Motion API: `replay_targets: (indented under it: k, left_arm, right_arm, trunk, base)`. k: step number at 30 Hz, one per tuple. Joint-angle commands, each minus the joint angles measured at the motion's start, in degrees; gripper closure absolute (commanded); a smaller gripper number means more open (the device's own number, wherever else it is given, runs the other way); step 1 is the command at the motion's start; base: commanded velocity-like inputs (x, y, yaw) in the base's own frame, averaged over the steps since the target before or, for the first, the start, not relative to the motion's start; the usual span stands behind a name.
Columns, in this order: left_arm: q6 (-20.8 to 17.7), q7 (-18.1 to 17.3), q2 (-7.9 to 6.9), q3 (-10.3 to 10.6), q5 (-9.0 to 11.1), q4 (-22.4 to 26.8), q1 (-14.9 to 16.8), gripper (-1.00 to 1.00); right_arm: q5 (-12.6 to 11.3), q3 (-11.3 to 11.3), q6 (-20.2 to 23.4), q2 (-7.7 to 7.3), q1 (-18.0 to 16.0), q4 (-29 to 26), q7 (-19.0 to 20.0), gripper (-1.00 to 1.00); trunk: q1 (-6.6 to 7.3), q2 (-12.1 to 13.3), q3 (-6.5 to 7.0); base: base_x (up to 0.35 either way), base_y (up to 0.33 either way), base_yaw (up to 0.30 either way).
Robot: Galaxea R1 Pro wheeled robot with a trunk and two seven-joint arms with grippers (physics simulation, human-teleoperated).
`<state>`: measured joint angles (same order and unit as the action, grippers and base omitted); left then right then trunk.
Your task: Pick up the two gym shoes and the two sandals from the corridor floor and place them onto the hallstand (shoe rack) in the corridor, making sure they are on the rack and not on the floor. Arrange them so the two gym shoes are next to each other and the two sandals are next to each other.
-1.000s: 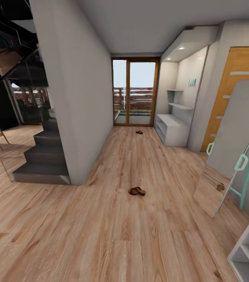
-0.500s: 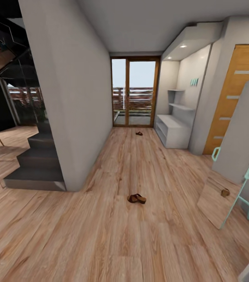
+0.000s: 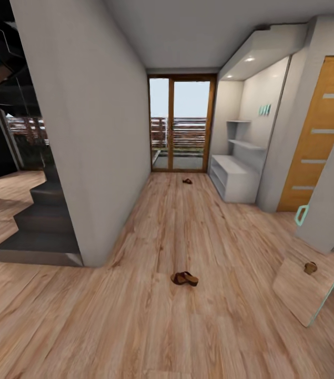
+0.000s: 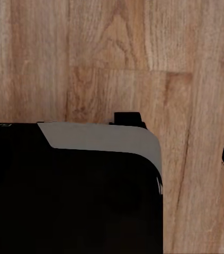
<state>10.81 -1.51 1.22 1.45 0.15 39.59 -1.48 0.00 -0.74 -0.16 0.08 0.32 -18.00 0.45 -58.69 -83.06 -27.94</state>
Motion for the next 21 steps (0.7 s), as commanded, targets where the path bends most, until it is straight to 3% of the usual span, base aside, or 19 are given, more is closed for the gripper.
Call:
replay_targets:
  k: [1,12,21]
  left_arm:
    - [0.1,-0.2,0.01,0.0,0.0,0.1,0.0,-1.00]
    - [0.1,-0.2,0.01,0.0,0.0,0.1,0.0,-1.00]
    - [0.1,-0.2,0.01,0.0,0.0,0.1,0.0,-1.00]
  right_arm:
    - [0.0,-0.1,0.0,0.01,0.0,-0.1,0.0,-1.00]
    - [0.0,-0.1,0.0,0.01,0.0,-0.1,-0.1,-1.00]
    - [0.0,-0.2,0.0,-0.02,0.0,0.0,-0.2,-1.00]
  trunk:
    - [-0.04,0.0,-0.03]
    - [-0.04,0.0,-0.03]
    - [-0.04,0.0,-0.03]
  base:
    - [0.346,0.000,0.004]
    - [0.346,-0.048,0.112]
    - [0.346,-0.103,0.031]
